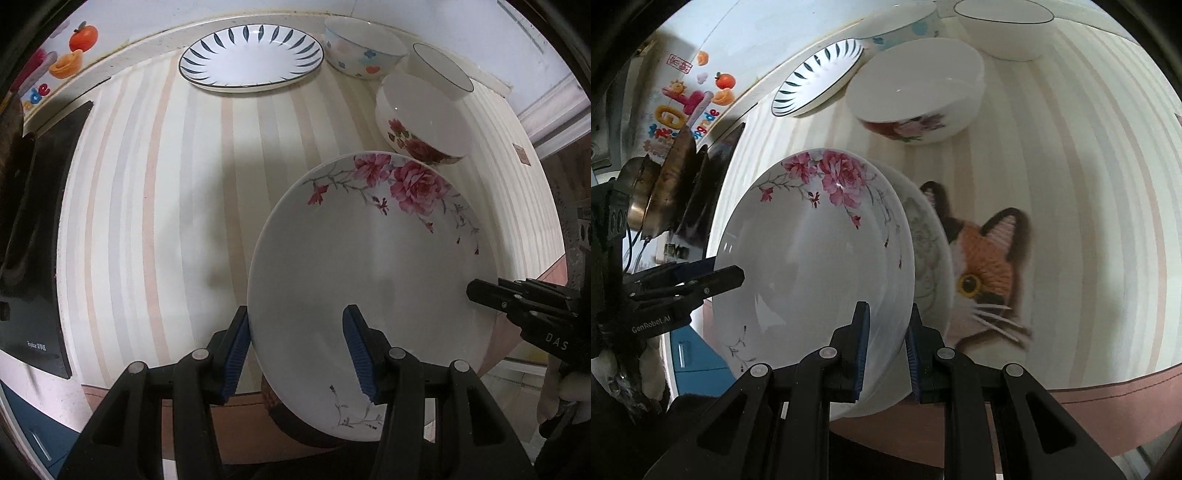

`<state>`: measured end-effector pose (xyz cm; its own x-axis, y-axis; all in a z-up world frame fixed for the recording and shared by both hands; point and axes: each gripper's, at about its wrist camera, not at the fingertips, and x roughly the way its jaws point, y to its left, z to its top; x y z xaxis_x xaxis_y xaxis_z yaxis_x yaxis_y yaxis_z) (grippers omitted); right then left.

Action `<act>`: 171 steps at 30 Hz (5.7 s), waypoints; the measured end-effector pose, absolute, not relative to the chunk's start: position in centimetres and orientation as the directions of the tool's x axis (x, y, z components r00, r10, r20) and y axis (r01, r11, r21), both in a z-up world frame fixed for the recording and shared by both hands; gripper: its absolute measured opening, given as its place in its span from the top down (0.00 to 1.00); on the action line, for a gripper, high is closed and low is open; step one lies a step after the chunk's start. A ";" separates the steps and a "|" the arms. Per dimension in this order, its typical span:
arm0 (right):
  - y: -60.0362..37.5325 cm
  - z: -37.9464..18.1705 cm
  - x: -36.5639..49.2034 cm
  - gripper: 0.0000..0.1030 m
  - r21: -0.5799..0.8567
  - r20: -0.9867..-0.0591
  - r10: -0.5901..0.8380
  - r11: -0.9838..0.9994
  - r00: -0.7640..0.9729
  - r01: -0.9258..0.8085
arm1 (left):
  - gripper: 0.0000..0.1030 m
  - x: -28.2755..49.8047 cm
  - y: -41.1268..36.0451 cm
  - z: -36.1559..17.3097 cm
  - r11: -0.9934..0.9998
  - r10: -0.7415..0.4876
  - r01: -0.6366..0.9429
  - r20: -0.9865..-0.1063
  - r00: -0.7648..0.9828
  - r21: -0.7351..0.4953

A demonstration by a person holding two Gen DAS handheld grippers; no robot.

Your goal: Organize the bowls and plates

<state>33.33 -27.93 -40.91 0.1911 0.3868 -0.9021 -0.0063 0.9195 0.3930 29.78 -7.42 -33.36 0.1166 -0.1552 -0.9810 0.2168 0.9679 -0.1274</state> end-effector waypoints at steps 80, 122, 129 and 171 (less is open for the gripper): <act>-19.6 -42.4 61.8 0.67 0.270 -0.958 0.223 0.916 0.182 0.298 | 0.64 63.8 -2.3 -39.7 0.973 -0.093 0.220 -0.993 0.077 -0.074; -18.9 -30.6 49.9 0.82 0.189 -0.928 0.148 0.978 0.341 0.090 | 0.73 47.1 -0.3 -24.7 0.961 -0.230 0.217 -0.930 0.287 -0.170; -20.7 -27.5 44.3 0.82 0.206 -0.910 0.178 0.978 0.375 0.036 | 0.73 41.5 -1.7 -23.2 0.965 -0.234 0.192 -0.918 0.320 -0.179; -26.6 -38.5 33.8 0.82 0.234 -0.950 0.242 0.970 0.198 -0.061 | 0.73 30.9 -7.8 -35.8 0.986 -0.117 0.133 -0.989 0.092 -0.105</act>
<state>33.82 -26.64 -38.49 0.1982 0.2416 -0.9499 -0.0610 0.9703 0.2340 30.87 -7.81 -35.84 0.0922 -0.1174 -0.9888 0.1333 0.9855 -0.1046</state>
